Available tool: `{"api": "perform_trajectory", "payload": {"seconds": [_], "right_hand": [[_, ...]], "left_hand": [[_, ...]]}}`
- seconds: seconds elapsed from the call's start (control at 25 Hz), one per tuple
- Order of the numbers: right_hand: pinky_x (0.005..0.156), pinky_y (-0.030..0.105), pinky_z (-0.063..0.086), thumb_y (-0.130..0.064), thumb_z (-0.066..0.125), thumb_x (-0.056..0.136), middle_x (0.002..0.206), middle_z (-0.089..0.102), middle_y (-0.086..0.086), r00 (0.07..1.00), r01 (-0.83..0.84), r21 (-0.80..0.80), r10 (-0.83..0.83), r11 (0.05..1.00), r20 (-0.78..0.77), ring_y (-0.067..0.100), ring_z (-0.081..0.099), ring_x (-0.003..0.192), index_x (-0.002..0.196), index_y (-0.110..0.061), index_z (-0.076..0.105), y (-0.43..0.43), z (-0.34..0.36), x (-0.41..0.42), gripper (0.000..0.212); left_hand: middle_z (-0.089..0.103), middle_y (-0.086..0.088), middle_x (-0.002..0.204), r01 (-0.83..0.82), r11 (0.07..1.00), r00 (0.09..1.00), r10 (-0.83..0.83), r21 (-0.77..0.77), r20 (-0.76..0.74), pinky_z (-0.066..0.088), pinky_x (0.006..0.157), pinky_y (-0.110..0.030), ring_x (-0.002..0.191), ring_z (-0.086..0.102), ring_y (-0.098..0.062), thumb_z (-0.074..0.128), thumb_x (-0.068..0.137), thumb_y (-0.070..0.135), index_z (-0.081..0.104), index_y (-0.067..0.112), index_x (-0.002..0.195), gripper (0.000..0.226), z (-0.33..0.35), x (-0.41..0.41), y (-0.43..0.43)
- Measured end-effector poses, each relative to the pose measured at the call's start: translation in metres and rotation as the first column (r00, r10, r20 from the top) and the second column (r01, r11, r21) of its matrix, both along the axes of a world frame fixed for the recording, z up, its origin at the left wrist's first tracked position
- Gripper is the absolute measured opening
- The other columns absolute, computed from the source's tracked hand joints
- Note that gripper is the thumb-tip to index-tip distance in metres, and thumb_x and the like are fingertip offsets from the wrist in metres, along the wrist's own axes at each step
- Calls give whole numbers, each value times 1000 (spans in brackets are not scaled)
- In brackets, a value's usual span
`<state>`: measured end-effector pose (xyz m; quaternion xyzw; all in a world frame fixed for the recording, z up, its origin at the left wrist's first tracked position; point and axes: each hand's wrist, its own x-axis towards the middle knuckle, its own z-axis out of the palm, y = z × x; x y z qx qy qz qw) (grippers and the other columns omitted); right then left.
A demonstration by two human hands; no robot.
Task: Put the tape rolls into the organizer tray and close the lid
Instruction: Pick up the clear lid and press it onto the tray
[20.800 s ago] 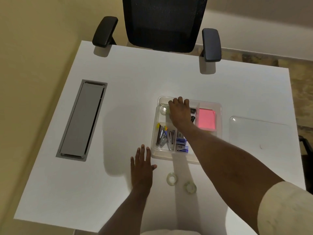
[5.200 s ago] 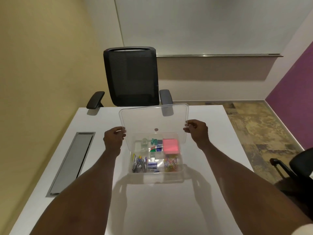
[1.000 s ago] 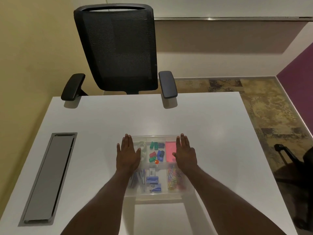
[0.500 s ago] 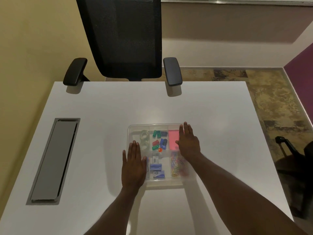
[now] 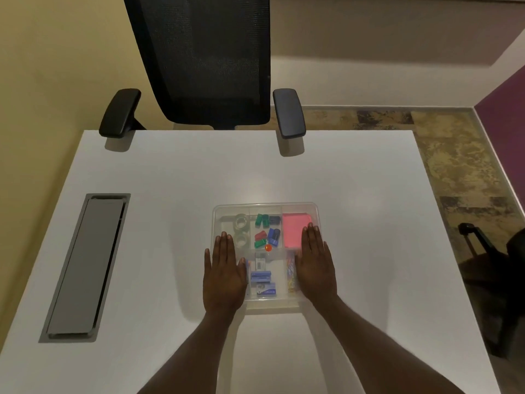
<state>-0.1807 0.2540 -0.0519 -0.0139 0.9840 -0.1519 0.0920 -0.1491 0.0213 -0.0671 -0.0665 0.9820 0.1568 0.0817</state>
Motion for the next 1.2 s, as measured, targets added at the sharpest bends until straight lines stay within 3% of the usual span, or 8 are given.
{"api": "perform_trajectory", "payload": {"seconds": [0.08, 0.2, 0.36, 0.56, 0.68, 0.84, 1.0, 1.2], "right_hand": [[127, 45, 24, -49, 8, 105, 170, 12, 5, 999, -10, -39, 8, 999, -41, 19, 8, 158, 161, -10, 14, 5, -6, 8, 68], [126, 44, 27, -43, 33, 104, 169, 18, 3, 997, 44, -127, -52, 991, -64, 16, 11, 157, 160, -13, 18, 5, -12, 9, 65], [124, 46, 30, -39, 44, 102, 168, 20, 3, 996, 49, -179, -62, 983, -69, 17, 15, 157, 160, -14, 20, 5, -15, 9, 68], [123, 48, 31, -36, 48, 102, 167, 25, 8, 994, 40, -131, -53, 991, -99, 23, 21, 156, 158, -9, 27, 3, -11, 10, 65], [122, 54, 30, -32, 43, 102, 163, 31, 16, 990, -7, -47, 0, 999, -141, 31, 29, 152, 153, -3, 37, 3, -4, 11, 58], [121, 54, 30, -27, 62, 99, 158, 38, 21, 987, -30, 11, 31, 999, -156, 37, 36, 148, 147, 0, 46, -5, 20, 12, 58], [125, 51, 27, -34, 62, 99, 161, 34, 16, 982, -134, -67, 123, 989, -145, 33, 29, 152, 151, -4, 41, -19, 38, 29, 64], [127, 40, 0, -55, 48, 100, 170, 7, 4, 946, -324, -41, 325, 945, 4, 23, 3, 158, 161, -18, 17, -37, 42, 57, 78]], "left_hand": [[7, -2, 175, 4, 1000, 1000, -4, -13, 4, 8, 133, -47, 162, 3, -17, 26, 108, 47, 9, 13, 166, 69, -1, 0, 0], [5, -1, 175, 1, 1000, 1000, -1, -10, 4, 6, 133, -46, 162, 2, -16, 27, 108, 49, 7, 15, 166, 70, -3, 0, -1], [6, 0, 175, 1, 1000, 1000, -1, -10, 4, 7, 133, -45, 162, 3, -16, 25, 107, 52, 7, 16, 166, 71, -5, 0, -1], [7, 0, 174, 2, 999, 1000, -3, 51, 14, 7, 133, -46, 162, 4, -16, 15, 105, 55, 9, 16, 166, 72, 2, -3, -2], [13, -2, 174, -5, 997, 999, 1, 72, 44, 4, 132, -49, 162, 10, -18, 29, 107, 50, 14, 15, 165, 70, 10, -8, -5], [10, -3, 174, 79, 997, 995, -77, -24, 57, -5, 131, -54, 162, 7, -20, 29, 108, 48, 12, 16, 166, 68, 32, -8, -4], [2, 1, 175, 191, 982, 979, -190, -8, 75, -8, 130, -52, 162, -2, -20, 27, 108, 51, 7, 22, 166, 68, 51, 7, 12], [-15, -2, 173, 356, 932, 911, -361, 61, 201, -7, 130, -51, 161, -14, -27, 40, 103, 60, -3, 23, 166, 85, 62, 24, 23]]}}
